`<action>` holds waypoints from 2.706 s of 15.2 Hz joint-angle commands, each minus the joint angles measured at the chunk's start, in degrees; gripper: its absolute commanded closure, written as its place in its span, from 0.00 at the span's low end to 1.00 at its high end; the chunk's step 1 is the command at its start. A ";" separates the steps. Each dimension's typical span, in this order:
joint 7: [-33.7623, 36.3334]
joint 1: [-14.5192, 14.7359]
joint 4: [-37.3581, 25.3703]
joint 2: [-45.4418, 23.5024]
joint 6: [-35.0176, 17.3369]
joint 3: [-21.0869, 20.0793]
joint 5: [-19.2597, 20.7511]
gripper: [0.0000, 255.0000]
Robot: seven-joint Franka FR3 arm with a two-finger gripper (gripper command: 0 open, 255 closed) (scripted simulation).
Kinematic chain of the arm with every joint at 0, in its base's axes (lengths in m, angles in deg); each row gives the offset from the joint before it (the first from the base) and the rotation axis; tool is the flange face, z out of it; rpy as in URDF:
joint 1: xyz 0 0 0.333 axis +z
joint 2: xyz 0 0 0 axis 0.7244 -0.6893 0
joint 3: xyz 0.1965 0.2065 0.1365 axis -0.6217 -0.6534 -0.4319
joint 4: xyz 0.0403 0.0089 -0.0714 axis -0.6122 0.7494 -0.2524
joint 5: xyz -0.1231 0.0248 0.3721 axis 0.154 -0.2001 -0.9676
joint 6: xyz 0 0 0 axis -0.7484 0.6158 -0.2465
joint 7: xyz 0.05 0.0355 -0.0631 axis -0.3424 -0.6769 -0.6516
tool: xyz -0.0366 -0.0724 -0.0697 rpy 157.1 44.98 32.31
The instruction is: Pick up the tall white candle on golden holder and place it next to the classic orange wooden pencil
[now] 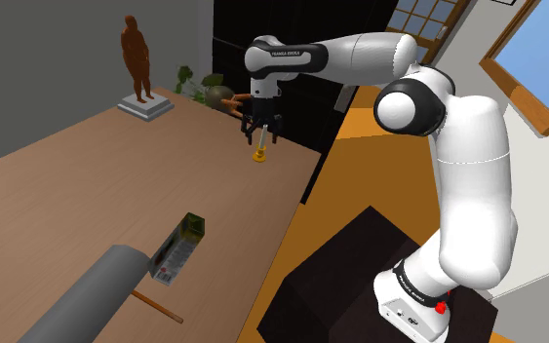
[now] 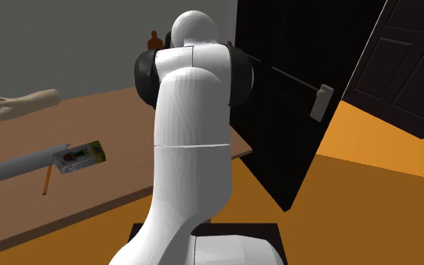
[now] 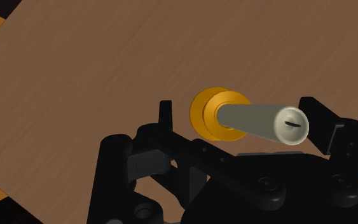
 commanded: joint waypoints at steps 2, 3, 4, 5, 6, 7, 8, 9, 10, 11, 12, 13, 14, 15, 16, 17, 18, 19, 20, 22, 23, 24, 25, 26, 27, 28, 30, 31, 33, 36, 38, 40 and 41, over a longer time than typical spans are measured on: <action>-0.01 0.01 0.12 0.03 -0.11 0.00 0.00 0.00; -0.01 0.01 0.12 0.03 -0.11 0.00 0.00 0.00; 0.00 0.01 0.11 0.02 -0.10 0.00 0.00 0.00; 0.00 0.01 0.11 0.02 -0.10 0.00 0.00 1.00; 0.00 0.01 0.11 0.02 -0.10 0.00 0.00 1.00; 0.00 0.01 0.11 0.02 -0.10 0.00 0.00 1.00; 0.00 0.01 0.11 0.02 -0.10 0.00 0.00 1.00; 0.00 0.01 0.11 0.03 -0.09 0.00 0.00 1.00; 0.00 0.02 0.13 0.04 -0.10 0.00 0.00 1.00; 0.00 0.02 0.12 0.04 -0.10 0.00 0.00 1.00; 0.00 0.01 0.13 0.05 -0.10 0.00 0.00 1.00; -0.01 0.01 0.15 0.06 -0.10 0.00 0.00 1.00; -0.01 0.01 0.12 0.03 -0.11 0.00 0.00 1.00; 0.09 0.00 -0.24 0.28 0.49 0.00 0.01 1.00; 0.19 -0.02 -0.61 0.52 1.10 0.00 0.02 1.00; 0.29 -0.04 -1.00 0.75 1.71 -0.01 0.02 1.00; 0.40 -0.06 -1.46 0.93 2.35 -0.01 0.03 1.00; 0.51 -0.08 -1.91 1.13 2.98 -0.02 0.03 1.00; 0.61 -0.10 -2.38 1.31 3.62 -0.02 0.04 1.00; 0.83 -0.14 -3.39 1.63 4.93 -0.03 0.04 1.00; 0.94 -0.16 -3.93 1.77 5.60 -0.04 0.05 1.00; 1.05 -0.18 -4.49 1.89 6.28 -0.05 0.05 1.00; 1.17 -0.21 -5.07 2.00 6.96 -0.06 0.04 1.00; 1.29 -0.23 -5.69 2.09 7.66 -0.07 0.04 1.00; 1.40 -0.26 -6.32 2.17 8.37 -0.08 0.03 1.00; 1.53 -0.28 -6.99 2.23 9.08 -0.09 0.03 1.00; 1.66 -0.32 -7.77 2.28 9.91 -0.11 0.02 1.00; 2.24 0.34 -4.24 4.70 8.67 -0.28 -0.14 1.00; 3.49 1.63 1.93 9.08 6.60 -0.68 -0.49 1.00; 5.62 3.48 9.58 14.82 4.22 -1.47 -1.10 1.00; 7.16 4.68 13.90 18.25 2.98 -2.10 -1.58 1.00; 8.79 5.87 17.73 21.43 1.94 -2.79 -2.11 1.00; 9.64 6.46 19.49 22.94 1.48 -3.17 -2.41 1.00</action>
